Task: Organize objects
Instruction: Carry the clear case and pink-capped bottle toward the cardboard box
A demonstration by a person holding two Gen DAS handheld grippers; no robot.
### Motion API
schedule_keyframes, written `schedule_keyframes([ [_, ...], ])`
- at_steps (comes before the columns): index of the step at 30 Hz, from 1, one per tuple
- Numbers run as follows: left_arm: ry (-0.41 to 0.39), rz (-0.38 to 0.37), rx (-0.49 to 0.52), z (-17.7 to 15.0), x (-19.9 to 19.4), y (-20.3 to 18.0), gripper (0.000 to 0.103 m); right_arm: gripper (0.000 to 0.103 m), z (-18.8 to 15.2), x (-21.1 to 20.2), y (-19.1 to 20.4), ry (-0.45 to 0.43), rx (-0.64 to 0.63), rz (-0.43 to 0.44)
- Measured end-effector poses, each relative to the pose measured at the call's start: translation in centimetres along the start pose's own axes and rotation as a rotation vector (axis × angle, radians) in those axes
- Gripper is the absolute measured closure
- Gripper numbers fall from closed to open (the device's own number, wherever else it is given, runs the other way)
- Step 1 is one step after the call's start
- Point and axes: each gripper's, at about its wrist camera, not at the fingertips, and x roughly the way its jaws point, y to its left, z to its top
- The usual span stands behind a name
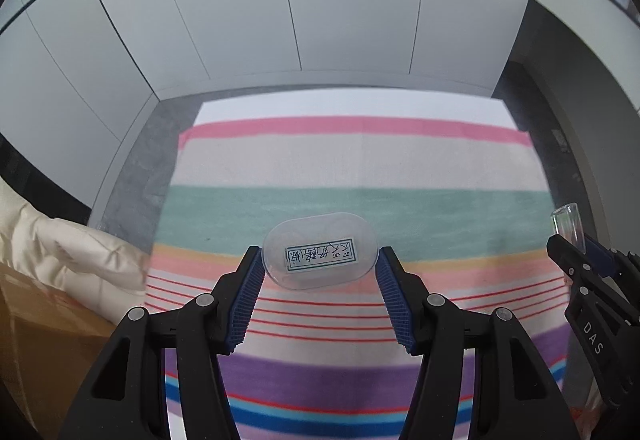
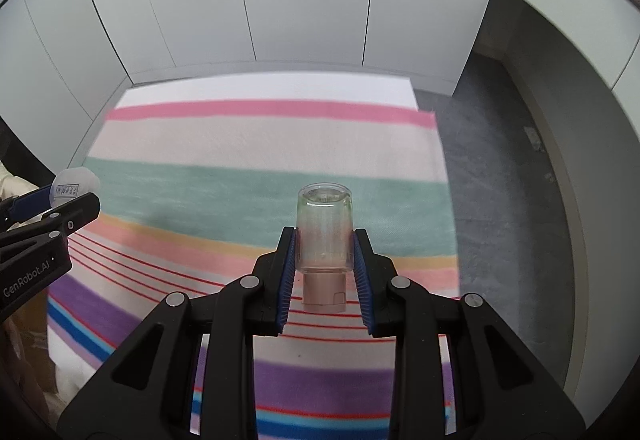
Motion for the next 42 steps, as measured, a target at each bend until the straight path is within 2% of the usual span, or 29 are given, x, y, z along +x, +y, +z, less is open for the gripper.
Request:
schedule_keyframes([
  [6,-0.058,0.004,0.017,-0.4,-5.2,1.0,0.045,0.074,0.7,-4.7,0.5,-0.037,-0.01,0.001],
  [11,-0.076,0.0,0.02,-1.5,-8.4,2.1,0.045,0.074,-0.2,-7.9,0.8,-0.051,-0.005,0.004],
  [17,-0.092,0.005,0.015,-3.5,-10.7,3.5,0.045,0.074,-1.0,-10.5,1.8,-0.051,-0.009,0.012],
  [24,-0.08,0.027,-0.056,-4.9,-11.8,8.1,0.045,0.074,-1.6,-12.3,4.4,-0.044,-0.038,0.033],
  [33,-0.056,0.083,-0.173,-7.8,-12.3,16.8,0.045,0.074,-1.7,-13.4,11.5,-0.045,-0.112,0.085],
  [42,-0.064,0.151,-0.334,-11.7,-14.8,27.9,0.045,0.074,-2.2,-15.6,23.4,-0.062,-0.272,0.169],
])
